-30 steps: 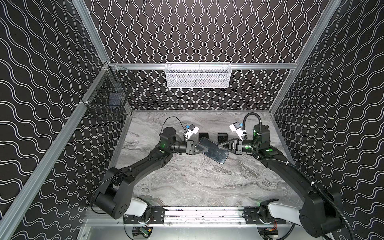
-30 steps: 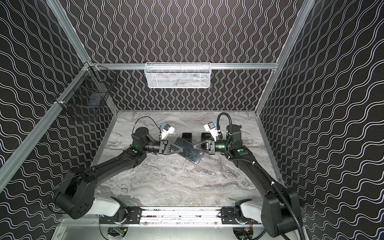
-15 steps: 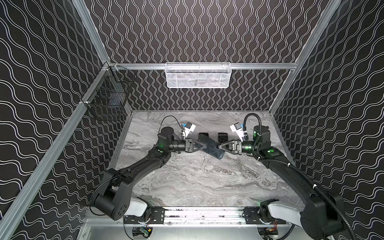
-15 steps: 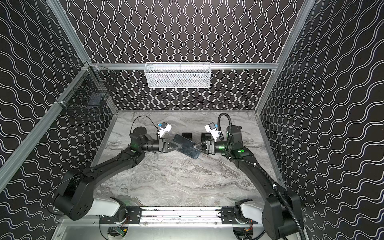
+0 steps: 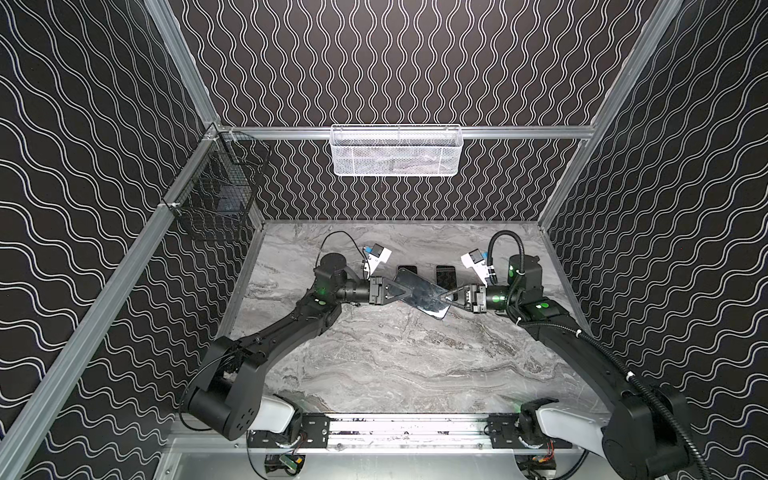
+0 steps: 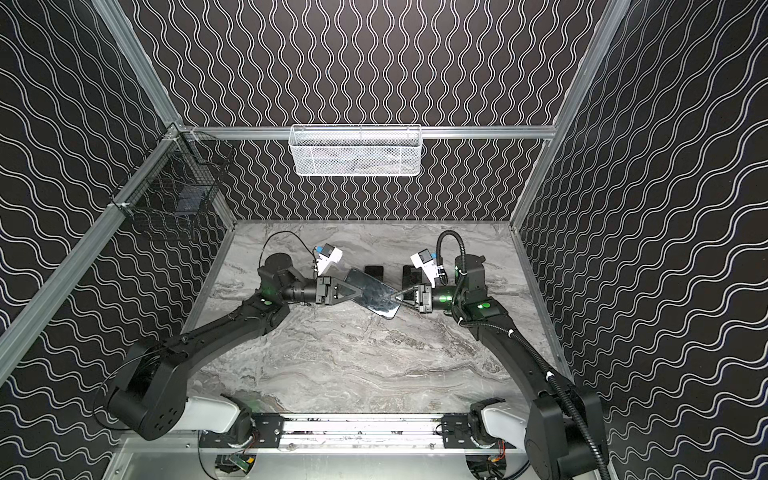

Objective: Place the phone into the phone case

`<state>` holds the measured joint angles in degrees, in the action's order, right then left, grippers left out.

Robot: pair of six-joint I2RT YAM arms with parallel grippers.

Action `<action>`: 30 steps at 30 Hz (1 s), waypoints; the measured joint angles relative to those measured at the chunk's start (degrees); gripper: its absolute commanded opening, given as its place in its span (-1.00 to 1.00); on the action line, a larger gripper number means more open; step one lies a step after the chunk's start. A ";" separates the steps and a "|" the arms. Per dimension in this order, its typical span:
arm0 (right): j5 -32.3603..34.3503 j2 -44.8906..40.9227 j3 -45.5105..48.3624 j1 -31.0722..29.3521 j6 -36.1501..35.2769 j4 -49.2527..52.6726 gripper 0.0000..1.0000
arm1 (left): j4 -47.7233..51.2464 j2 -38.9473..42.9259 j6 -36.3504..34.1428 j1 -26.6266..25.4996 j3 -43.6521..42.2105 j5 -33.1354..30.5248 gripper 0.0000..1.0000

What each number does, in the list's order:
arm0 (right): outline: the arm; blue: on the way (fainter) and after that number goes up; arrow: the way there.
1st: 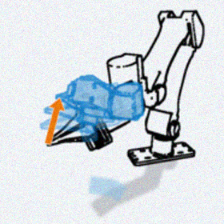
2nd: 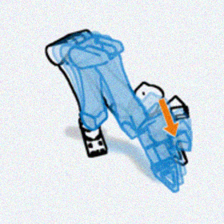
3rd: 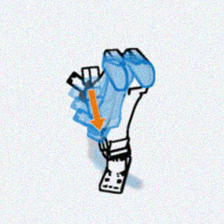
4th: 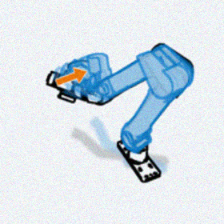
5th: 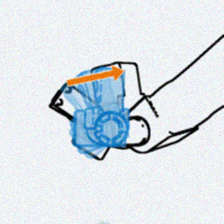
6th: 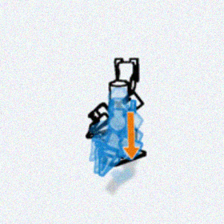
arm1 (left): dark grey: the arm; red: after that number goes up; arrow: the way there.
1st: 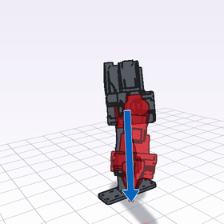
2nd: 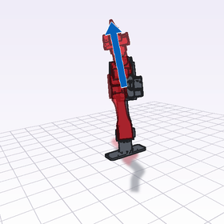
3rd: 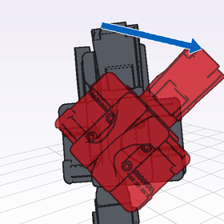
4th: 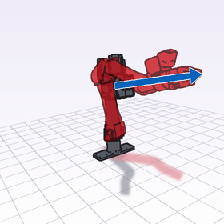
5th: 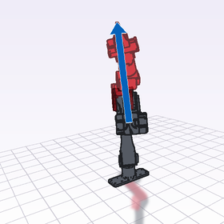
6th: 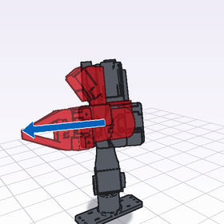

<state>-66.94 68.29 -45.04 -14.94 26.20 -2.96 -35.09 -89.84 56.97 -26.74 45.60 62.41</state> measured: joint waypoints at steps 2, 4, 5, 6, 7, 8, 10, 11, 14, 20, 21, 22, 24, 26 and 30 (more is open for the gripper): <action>0.02 0.11 -0.13 -0.02 0.00 0.00 -1.00 | 0.02 0.13 -0.09 0.00 0.00 -0.04 -1.00; 0.02 0.35 -0.37 -0.02 -0.04 0.07 -0.59 | 0.04 0.20 -0.11 0.00 0.00 -0.20 -1.00; 0.07 0.44 -0.57 0.00 -0.07 0.24 -0.31 | 0.07 0.28 -0.11 0.00 0.02 -0.28 -1.00; 0.79 0.46 -0.83 -0.02 -0.15 0.70 -0.10 | 0.09 0.42 -0.11 0.00 0.04 -0.35 -1.00; 2.78 0.46 -1.05 -0.07 -0.39 1.18 0.01 | 0.37 0.63 -0.09 -0.15 0.20 -0.87 -1.00; 3.54 0.50 -1.57 -0.07 -0.90 1.99 0.06 | 0.63 0.79 -0.11 -0.22 0.33 -1.31 -1.00; 4.63 0.48 -3.02 -0.04 -2.19 3.02 0.18 | 2.05 0.92 -0.22 -0.22 0.92 -0.61 -1.00; 4.90 0.52 -3.98 -0.04 -2.84 3.37 0.24 | 2.89 1.03 -0.48 -0.20 1.27 -0.39 -1.00; 4.72 2.38 -8.87 -0.39 -5.33 5.70 0.36 | 6.56 1.66 -2.97 -0.20 2.78 0.94 -1.00; 3.76 12.76 -24.87 -5.81 -15.32 17.42 0.35 | 11.15 2.73 -6.56 -0.20 4.09 2.84 -1.00; 3.96 14.40 -26.99 -6.97 -16.96 19.85 0.32 | 11.45 2.73 -6.60 -0.20 4.09 2.84 -1.00; 4.24 15.98 -28.96 -8.17 -18.62 22.45 0.27 | 11.91 2.73 -6.84 -0.20 4.09 2.97 -1.00; 4.74 17.81 -31.08 -10.43 -21.09 26.03 0.11 | 12.46 2.75 -7.50 -0.20 4.09 3.04 -1.00; 5.01 18.49 -31.43 -11.98 -22.47 28.13 -0.11 | 12.76 2.97 -7.65 -0.20 4.07 3.13 -1.00; 4.20 18.38 -30.05 -12.70 -22.73 29.03 -0.48 | 13.49 3.56 -7.87 -0.22 3.93 3.52 -1.00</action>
<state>-62.74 86.67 -75.09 -27.64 3.46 26.06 -21.61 -86.28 49.10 -26.96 49.54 65.93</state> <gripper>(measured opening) 0.324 0.122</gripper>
